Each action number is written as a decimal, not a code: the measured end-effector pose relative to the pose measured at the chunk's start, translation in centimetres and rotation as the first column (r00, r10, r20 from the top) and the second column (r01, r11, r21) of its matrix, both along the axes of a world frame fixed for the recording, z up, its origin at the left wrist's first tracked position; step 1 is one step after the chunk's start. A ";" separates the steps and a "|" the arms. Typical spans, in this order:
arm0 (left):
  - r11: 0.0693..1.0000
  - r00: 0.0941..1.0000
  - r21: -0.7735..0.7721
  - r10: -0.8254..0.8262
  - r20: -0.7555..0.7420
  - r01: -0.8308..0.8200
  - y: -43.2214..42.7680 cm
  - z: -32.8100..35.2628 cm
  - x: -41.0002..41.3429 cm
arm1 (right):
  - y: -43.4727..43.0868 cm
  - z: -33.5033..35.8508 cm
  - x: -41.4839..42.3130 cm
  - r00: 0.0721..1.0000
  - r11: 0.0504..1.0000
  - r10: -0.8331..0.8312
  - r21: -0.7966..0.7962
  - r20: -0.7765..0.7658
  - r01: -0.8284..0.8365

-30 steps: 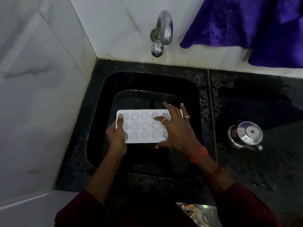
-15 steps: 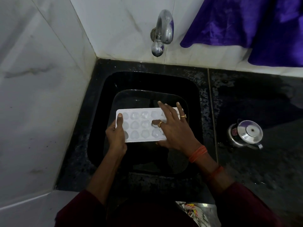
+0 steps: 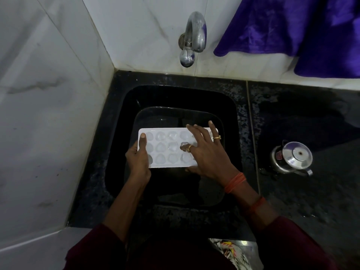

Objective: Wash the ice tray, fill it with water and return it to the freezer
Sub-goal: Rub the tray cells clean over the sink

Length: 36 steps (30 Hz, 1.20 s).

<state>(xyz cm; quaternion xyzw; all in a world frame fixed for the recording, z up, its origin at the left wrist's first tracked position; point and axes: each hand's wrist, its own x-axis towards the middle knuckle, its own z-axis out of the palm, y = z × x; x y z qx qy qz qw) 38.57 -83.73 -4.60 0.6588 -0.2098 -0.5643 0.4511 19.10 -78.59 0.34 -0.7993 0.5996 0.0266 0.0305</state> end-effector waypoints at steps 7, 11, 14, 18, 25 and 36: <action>1.000 1.000 -0.013 -0.008 0.013 0.008 0.1 0.2 -0.1 | 0.0 0.0 -0.2 0.999 0.998 -0.026 -0.053 0.047 0.028; 1.000 1.000 -0.018 -0.016 0.023 0.016 -0.1 0.2 0.1 | 0.0 -0.5 -0.1 0.999 0.998 -0.024 -0.063 0.034 0.027; 1.000 0.999 -0.023 -0.011 0.034 0.011 -0.1 0.1 0.0 | 0.0 -0.8 -0.4 0.999 0.999 -0.027 -0.026 0.021 0.028; 1.000 1.000 -0.016 -0.014 0.025 0.014 -0.1 -0.2 0.0 | -0.2 -0.6 -0.6 0.999 0.999 -0.041 -0.021 0.030 0.042; 1.000 1.000 -0.012 -0.012 0.007 0.013 -0.4 -0.2 0.3 | 0.0 -0.5 -0.4 0.989 0.993 -0.098 -0.051 0.110 0.104; 1.000 1.000 -0.003 0.002 0.006 -0.002 -0.1 -0.5 0.1 | -0.1 -1.1 -0.5 0.996 0.997 -0.075 -0.016 0.040 0.076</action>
